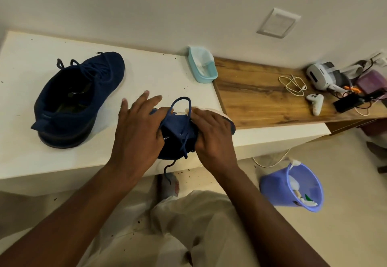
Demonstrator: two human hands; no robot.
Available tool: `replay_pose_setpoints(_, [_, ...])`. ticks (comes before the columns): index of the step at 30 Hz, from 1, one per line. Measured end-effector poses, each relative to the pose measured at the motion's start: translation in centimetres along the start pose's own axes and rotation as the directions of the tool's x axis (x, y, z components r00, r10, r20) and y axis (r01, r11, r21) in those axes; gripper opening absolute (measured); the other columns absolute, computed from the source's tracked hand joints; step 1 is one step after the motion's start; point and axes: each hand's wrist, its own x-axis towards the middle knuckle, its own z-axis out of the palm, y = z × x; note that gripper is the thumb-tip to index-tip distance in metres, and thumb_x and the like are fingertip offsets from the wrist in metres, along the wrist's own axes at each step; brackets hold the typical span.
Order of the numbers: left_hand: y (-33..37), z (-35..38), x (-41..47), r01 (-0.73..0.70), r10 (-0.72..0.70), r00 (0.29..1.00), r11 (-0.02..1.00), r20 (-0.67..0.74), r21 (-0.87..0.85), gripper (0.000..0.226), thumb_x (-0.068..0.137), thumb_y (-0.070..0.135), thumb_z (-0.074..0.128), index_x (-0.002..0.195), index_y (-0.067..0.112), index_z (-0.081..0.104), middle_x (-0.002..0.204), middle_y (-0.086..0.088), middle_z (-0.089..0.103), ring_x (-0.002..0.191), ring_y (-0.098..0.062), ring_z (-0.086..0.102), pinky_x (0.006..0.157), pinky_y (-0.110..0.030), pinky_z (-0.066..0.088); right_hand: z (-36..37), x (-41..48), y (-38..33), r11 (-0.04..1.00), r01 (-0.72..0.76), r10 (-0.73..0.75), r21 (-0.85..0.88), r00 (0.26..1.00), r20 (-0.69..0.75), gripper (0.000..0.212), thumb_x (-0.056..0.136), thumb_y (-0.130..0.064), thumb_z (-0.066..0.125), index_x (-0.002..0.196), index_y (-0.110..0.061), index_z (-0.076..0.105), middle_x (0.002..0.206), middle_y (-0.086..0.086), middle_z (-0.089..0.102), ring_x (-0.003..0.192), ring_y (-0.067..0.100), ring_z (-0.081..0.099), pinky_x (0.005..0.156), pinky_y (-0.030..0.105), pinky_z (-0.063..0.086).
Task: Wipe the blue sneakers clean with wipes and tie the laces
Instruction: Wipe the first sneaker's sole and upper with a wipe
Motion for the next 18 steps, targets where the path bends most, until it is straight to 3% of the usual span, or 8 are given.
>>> replay_pose_setpoints(3, [-0.6,0.2,0.4,-0.094,0.095,0.994,0.995,0.056,-0.018,0.048,0.086,-0.002,0.069,0.132,0.012,0.065,0.137,-0.01,0.063,0.138,-0.033,0.05,0.117,-0.058,0.032,-1.0,0.3,1.7,0.992,-0.102,0.098,-0.07,0.993,-0.059,0.05,0.086,-0.022,0.042,0.132,-0.019,0.062,0.137,-0.002,0.061,0.132,0.021,0.047,0.107,0.044,0.033])
replay_pose_setpoints(5, [-0.9,0.3,0.5,-0.083,0.087,0.995,0.993,0.05,-0.08,0.044,0.088,-0.002,0.068,0.129,0.013,0.065,0.126,-0.009,0.069,0.125,-0.035,0.06,0.111,-0.059,0.039,-1.7,0.4,3.3,0.965,-0.248,0.238,-0.08,0.964,-0.119,0.052,0.084,-0.018,0.04,0.131,-0.016,0.063,0.135,0.002,0.063,0.13,0.024,0.049,0.105,0.049,0.038])
replay_pose_setpoints(7, [-0.7,0.2,0.5,-0.056,0.058,0.998,0.988,0.014,-0.146,0.04,0.091,-0.002,0.062,0.127,0.016,0.066,0.117,-0.005,0.071,0.11,-0.032,0.065,0.104,-0.056,0.046,-1.7,0.2,3.5,0.958,-0.283,0.275,-0.038,0.951,-0.14,0.05,0.084,-0.012,0.044,0.13,-0.014,0.064,0.132,0.005,0.064,0.125,0.025,0.054,0.104,0.049,0.043])
replay_pose_setpoints(11, [-0.9,0.0,0.3,0.022,-0.039,0.998,0.961,-0.056,-0.274,0.037,0.095,0.0,0.059,0.126,0.019,0.066,0.11,-0.003,0.072,0.097,-0.029,0.065,0.094,-0.05,0.052,-0.7,0.4,0.0,0.988,-0.092,0.099,0.125,0.994,-0.048,0.051,0.09,-0.011,0.053,0.141,-0.017,0.056,0.145,0.004,0.055,0.136,0.018,0.045,0.114,0.044,0.038])
replay_pose_setpoints(14, [-1.2,-0.6,0.3,0.104,-0.132,0.99,0.929,-0.054,-0.355,0.038,0.098,0.004,0.058,0.13,0.022,0.065,0.115,-0.001,0.071,0.105,-0.027,0.065,0.093,-0.045,0.054,-0.3,1.5,-0.3,0.999,0.028,-0.026,0.036,0.998,-0.064,0.051,0.091,-0.011,0.061,0.141,-0.02,0.057,0.145,0.0,0.055,0.14,0.018,0.043,0.115,0.052,0.034])
replay_pose_setpoints(16, [-1.0,-1.0,0.3,0.158,-0.19,0.981,0.908,-0.046,-0.387,0.039,0.099,0.005,0.056,0.131,0.025,0.065,0.116,0.001,0.072,0.108,-0.025,0.064,0.094,-0.044,0.053,-0.2,2.4,1.3,0.997,-0.068,0.072,0.029,0.987,-0.141,0.049,0.09,-0.009,0.056,0.137,-0.02,0.059,0.142,0.0,0.058,0.139,0.02,0.045,0.113,0.054,0.036])
replay_pose_setpoints(18, [-0.7,-1.2,0.2,0.186,-0.217,0.975,0.905,-0.04,-0.384,0.039,0.099,0.006,0.055,0.131,0.027,0.065,0.116,0.002,0.072,0.108,-0.026,0.065,0.094,-0.047,0.053,-0.4,2.9,3.0,0.955,-0.255,0.284,0.152,0.934,-0.217,0.05,0.089,-0.006,0.047,0.135,-0.018,0.062,0.14,0.0,0.06,0.137,0.021,0.047,0.111,0.054,0.038])
